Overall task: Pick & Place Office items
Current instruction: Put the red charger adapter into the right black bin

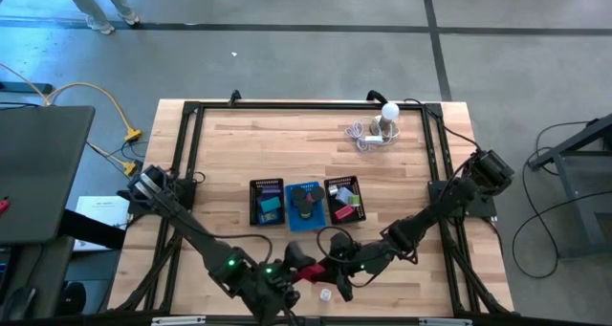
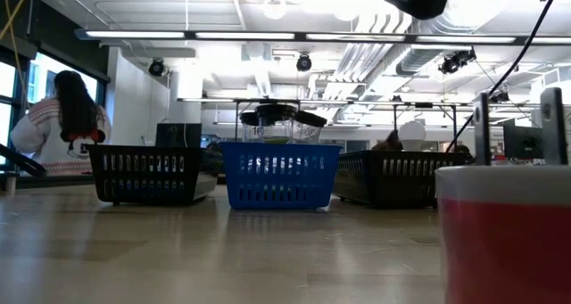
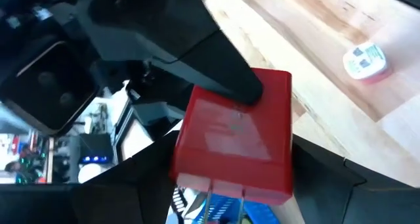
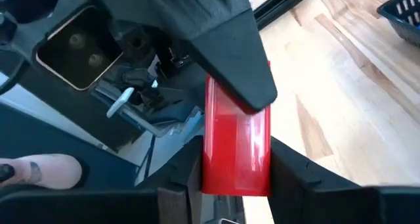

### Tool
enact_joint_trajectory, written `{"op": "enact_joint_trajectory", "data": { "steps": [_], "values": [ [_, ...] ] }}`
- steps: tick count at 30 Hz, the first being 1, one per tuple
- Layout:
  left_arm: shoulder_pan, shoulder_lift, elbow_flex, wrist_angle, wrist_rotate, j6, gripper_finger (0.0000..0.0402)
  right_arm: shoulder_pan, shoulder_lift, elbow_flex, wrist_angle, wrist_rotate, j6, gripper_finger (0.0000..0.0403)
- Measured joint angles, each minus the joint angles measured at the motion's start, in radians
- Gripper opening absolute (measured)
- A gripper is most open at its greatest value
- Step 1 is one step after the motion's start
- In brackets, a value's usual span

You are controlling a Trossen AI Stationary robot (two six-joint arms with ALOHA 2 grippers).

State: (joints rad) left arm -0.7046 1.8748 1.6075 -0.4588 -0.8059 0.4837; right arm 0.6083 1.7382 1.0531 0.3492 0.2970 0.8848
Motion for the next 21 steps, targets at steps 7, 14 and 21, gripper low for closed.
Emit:
{"op": "enact_joint_trajectory", "data": {
  "steps": [7, 14, 21],
  "values": [
    [-0.033, -0.012, 0.0, -0.017, -0.018, -0.145, 0.0247, 0.033, 0.0, 0.0, -0.012, 0.019, -0.002, 0.0111],
    [-0.036, -0.02, 0.003, -0.162, -0.058, -0.349, 0.0246, 0.094, 0.003, -0.009, -0.067, 0.054, -0.003, 0.0111],
    [-0.051, -0.02, 0.003, -0.246, -0.068, -0.514, 0.0246, 0.135, -0.01, -0.008, -0.223, 0.171, 0.048, 0.0111]
  ]
}}
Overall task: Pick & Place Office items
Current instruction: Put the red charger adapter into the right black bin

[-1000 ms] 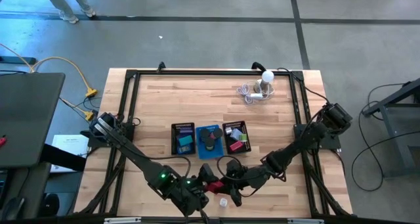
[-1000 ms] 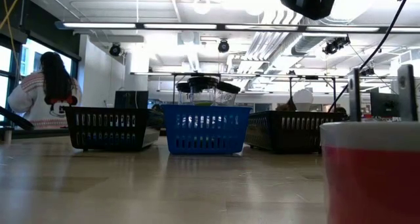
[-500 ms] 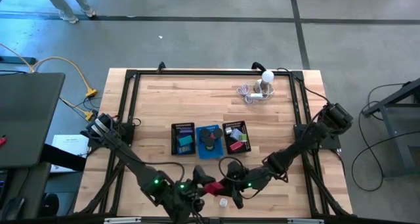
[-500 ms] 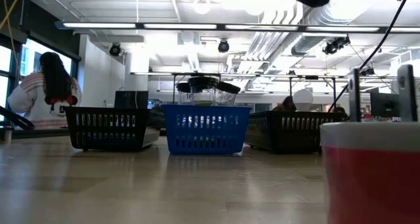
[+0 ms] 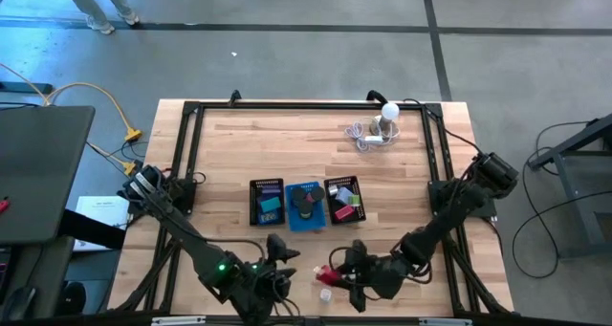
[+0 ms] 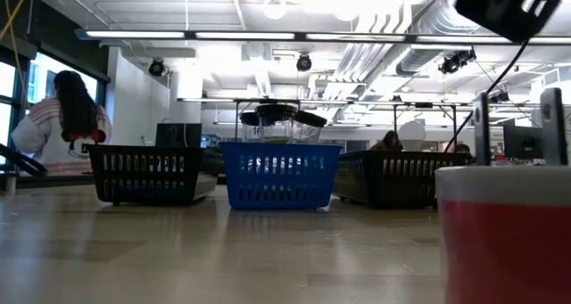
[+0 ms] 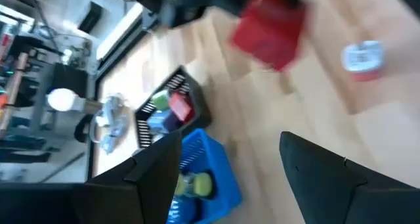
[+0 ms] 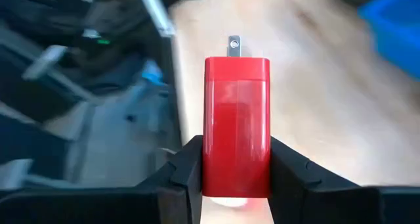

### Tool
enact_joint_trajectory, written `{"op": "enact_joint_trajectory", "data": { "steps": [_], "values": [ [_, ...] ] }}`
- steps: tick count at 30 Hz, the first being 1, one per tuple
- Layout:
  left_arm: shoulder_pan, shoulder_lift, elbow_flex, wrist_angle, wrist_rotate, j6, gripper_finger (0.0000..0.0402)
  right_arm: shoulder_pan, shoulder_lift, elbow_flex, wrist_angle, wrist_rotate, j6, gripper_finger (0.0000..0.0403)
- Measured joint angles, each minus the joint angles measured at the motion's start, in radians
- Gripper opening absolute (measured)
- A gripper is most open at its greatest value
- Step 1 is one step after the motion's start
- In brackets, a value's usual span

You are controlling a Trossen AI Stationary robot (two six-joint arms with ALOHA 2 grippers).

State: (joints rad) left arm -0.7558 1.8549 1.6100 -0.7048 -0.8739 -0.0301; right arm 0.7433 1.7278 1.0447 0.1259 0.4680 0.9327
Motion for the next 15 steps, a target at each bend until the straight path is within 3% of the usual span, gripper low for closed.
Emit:
{"op": "enact_joint_trajectory", "data": {
  "steps": [3, 7, 11, 15],
  "values": [
    [-0.013, -0.002, 0.0, -0.009, 0.055, -0.037, 0.0246, 0.0, -0.036, 0.0, -0.148, 0.045, 0.045, 0.0111],
    [-0.015, -0.027, 0.0, -0.016, 0.223, -0.098, 0.0246, -0.023, -0.102, 0.0, -0.345, 0.077, 0.081, 0.0111],
    [0.001, -0.056, 0.0, -0.021, 0.409, -0.128, 0.0246, -0.062, -0.163, 0.002, -0.52, 0.073, 0.053, 0.0111],
    [0.03, -0.089, 0.0, -0.039, 0.511, -0.121, 0.0246, -0.107, -0.177, 0.001, -0.664, 0.009, -0.027, 0.0111]
  ]
}}
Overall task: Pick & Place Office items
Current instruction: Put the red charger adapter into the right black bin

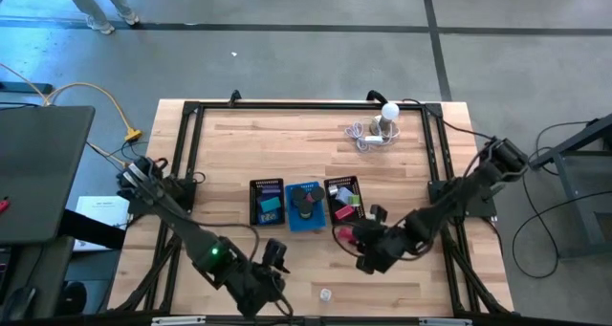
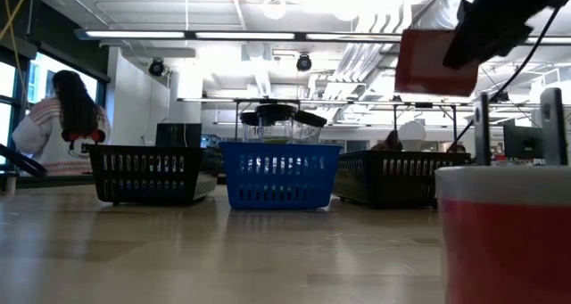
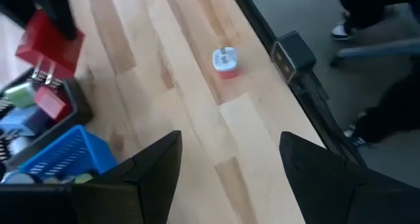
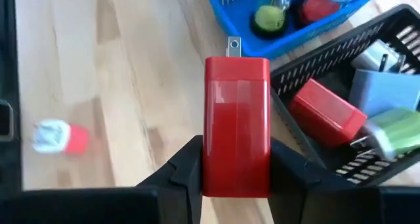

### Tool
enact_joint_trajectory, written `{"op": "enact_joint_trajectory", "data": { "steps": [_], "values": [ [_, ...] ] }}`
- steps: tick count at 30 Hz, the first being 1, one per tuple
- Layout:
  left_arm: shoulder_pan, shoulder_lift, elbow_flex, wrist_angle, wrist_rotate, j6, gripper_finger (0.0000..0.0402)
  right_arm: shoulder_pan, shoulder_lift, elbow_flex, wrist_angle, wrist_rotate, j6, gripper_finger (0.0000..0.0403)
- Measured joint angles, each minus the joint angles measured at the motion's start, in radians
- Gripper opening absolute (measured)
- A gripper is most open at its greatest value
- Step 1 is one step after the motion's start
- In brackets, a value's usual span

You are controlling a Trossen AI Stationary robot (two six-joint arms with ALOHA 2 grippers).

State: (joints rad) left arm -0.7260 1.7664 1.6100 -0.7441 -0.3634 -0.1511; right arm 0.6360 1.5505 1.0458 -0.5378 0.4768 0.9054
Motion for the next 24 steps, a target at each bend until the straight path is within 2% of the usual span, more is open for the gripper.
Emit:
{"op": "enact_joint_trajectory", "data": {
  "steps": [9, 15, 17, 24],
  "values": [
    [0.111, -0.028, -0.001, -0.065, 0.128, 0.095, 0.0246, -0.1, 0.0, 0.0, -0.048, -0.142, -0.233, 0.0111],
    [0.225, -0.027, -0.018, -0.146, 0.417, 0.146, 0.0246, -0.176, -0.001, 0.0, -0.134, -0.173, -0.36, 0.0111],
    [0.262, -0.027, -0.019, -0.176, 0.485, 0.172, 0.0246, -0.204, -0.001, 0.0, -0.166, -0.173, -0.386, 0.0111],
    [0.381, -0.031, -0.019, -0.312, 0.53, 0.236, 0.0246, -0.279, -0.001, 0.0, -0.19, -0.223, -0.476, 0.0111]
  ]
}}
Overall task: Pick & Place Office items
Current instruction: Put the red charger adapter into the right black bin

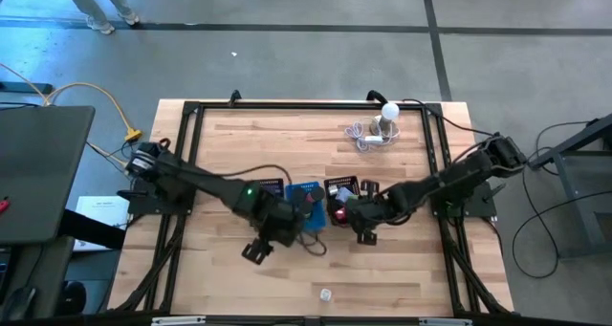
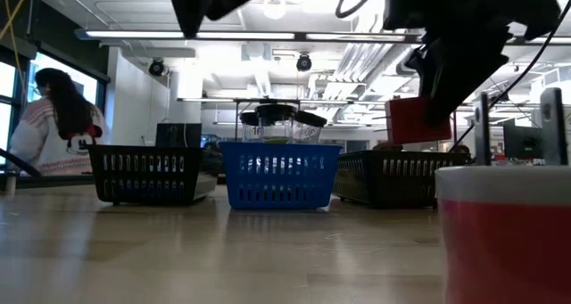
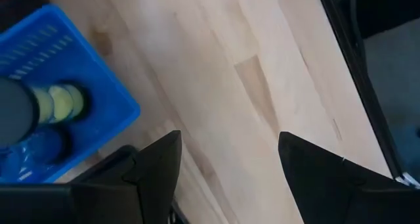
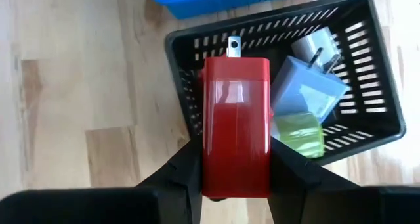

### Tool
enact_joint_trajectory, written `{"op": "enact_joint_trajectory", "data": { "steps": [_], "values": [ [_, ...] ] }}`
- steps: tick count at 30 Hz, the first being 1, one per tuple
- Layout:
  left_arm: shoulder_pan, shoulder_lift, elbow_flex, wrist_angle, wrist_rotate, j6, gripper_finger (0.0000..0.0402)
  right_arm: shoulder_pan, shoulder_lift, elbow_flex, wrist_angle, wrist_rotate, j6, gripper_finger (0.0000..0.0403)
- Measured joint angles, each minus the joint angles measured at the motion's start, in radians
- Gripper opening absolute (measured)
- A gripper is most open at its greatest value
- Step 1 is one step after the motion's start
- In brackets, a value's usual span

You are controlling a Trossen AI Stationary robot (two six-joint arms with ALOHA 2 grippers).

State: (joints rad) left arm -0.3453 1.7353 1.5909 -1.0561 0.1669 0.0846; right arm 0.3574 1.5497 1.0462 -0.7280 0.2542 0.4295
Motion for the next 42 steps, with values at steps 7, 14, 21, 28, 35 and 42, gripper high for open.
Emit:
{"op": "enact_joint_trajectory", "data": {
  "steps": [7, 14, 21, 28, 35, 42],
  "values": [
    [0.077, -0.022, -0.004, -0.017, 0.132, 0.066, 0.0246, 0.002, 0.0, 0.0, -0.018, -0.029, -0.051, 0.0111],
    [0.087, -0.022, -0.005, -0.013, 0.159, 0.031, 0.0246, 0.022, 0.0, 0.0, -0.012, -0.045, -0.13, 0.0111],
    [0.03, -0.028, -0.005, -0.008, 0.157, -0.025, 0.0246, 0.005, 0.0, 0.0, -0.027, -0.049, -0.192, 0.0111],
    [-0.089, -0.028, -0.025, 0.058, 0.145, -0.05, 0.0246, -0.033, 0.0, 0.0, -0.082, -0.064, -0.282, 0.0111],
    [-0.16, -0.028, -0.024, 0.116, 0.084, -0.084, 0.0246, -0.062, 0.0, 0.0, -0.081, -0.128, -0.355, 0.0111],
    [-0.194, -0.028, -0.024, 0.149, 0.061, -0.105, 0.0246, -0.073, 0.01, 0.0, -0.061, -0.157, -0.406, 0.011]
  ]
}}
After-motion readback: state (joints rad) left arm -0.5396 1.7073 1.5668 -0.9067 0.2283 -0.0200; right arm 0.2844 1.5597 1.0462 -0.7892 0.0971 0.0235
